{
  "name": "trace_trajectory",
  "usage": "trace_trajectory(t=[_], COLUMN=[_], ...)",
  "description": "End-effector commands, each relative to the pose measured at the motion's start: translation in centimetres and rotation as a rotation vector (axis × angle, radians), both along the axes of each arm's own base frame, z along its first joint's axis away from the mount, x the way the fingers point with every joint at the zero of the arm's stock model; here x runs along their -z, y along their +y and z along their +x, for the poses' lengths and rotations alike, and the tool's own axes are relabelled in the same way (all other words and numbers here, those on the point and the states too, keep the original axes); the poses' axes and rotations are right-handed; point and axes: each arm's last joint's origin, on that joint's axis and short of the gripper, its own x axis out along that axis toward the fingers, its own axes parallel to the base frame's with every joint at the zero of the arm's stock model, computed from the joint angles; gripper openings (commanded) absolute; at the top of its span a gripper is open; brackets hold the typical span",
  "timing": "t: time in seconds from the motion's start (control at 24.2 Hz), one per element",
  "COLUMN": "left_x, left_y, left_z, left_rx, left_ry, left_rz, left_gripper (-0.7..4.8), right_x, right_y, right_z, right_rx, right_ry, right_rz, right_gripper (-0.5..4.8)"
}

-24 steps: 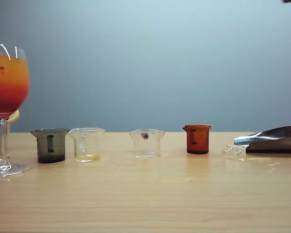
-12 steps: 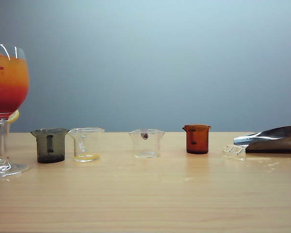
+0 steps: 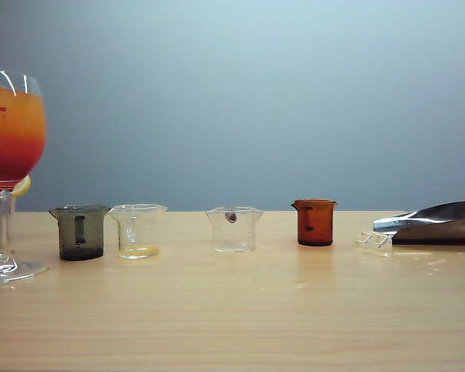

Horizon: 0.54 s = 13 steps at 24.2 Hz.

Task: Pick up the fourth measuring cup from the left, pour the grenadine inside into the goblet, and finally put the measuring cup back in its original place.

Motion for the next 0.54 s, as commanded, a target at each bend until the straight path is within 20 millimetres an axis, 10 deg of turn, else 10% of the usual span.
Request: trace_trajectory(t=[0.04,0.54], left_x=[-0.15,-0.15], left_y=[0.00,0.00], left_z=[-0.02,-0.02], left_rx=[0.000,0.000], left_ry=[-0.009,-0.008], left_rz=[0.003,0.003], left_gripper=[0.07,0.07], right_x=[0.05,0.11], right_y=[-0.02,-0.01], right_z=[0.02,0.03], right_rx=[0.002,0.002], right_ry=[-0.003,0.004], right_rz=[0.005,0.005], right_gripper=[-0.01,-0.01])
